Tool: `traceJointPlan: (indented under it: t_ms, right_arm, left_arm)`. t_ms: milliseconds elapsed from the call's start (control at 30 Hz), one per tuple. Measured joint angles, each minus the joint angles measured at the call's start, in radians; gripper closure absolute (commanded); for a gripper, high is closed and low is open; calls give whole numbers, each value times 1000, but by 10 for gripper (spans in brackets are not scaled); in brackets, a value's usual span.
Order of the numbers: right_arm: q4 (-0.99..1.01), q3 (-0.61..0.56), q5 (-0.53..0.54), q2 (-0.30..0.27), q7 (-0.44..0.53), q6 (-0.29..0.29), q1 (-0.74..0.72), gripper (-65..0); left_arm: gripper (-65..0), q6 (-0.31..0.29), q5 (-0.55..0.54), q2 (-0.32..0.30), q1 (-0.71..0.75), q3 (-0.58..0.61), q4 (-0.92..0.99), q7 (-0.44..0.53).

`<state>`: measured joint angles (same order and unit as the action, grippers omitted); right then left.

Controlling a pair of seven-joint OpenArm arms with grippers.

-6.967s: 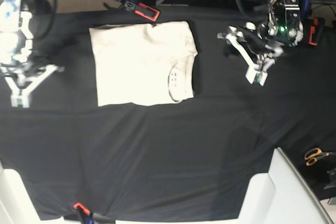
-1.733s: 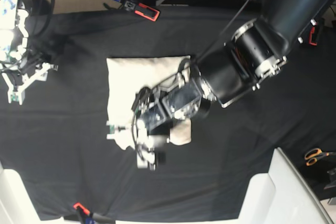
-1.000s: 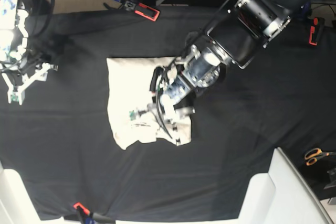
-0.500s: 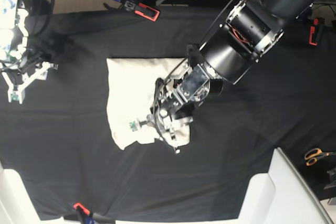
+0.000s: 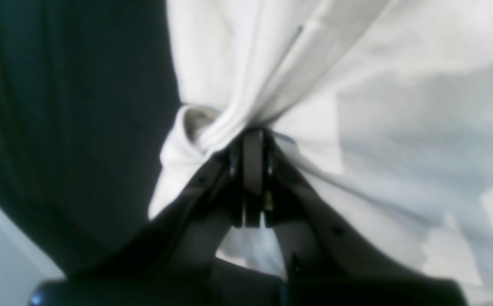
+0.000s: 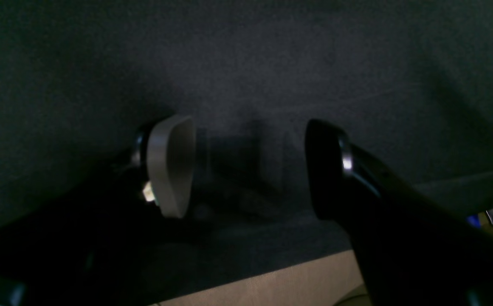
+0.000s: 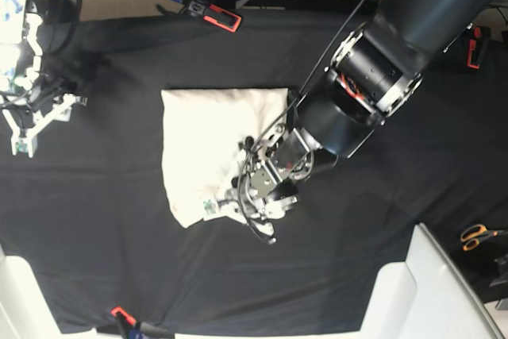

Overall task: Fold the T-shirt properly
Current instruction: 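Pull the shirt edge back and smooth it flat with the left gripper, then release the shirt and raise the left gripper away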

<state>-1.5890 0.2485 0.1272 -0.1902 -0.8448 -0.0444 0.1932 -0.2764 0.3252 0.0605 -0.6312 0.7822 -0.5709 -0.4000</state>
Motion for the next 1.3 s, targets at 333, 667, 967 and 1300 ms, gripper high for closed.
traceJointPlan:
  t_ms: [333, 667, 967, 1300]
  right_arm:
    - [0, 0, 0, 0, 0, 0, 0, -390]
    - [0, -2, 0, 0, -1, 0, -1, -390]
    - [0, -2, 0, 0, 0, 0, -1, -390]
    - [0, -2, 0, 0, -1, 0, -1, -390]
  left_arm:
    - [0, 41, -42, -19, 59, 3, -419, -222]
    - [0, 38, -43, -178, 338, 5, -814, -372]
    - [0, 39, -42, -266, 500, 6, -848, -393]
    - [0, 42, -42, -341, 572, 3, -970, -394]
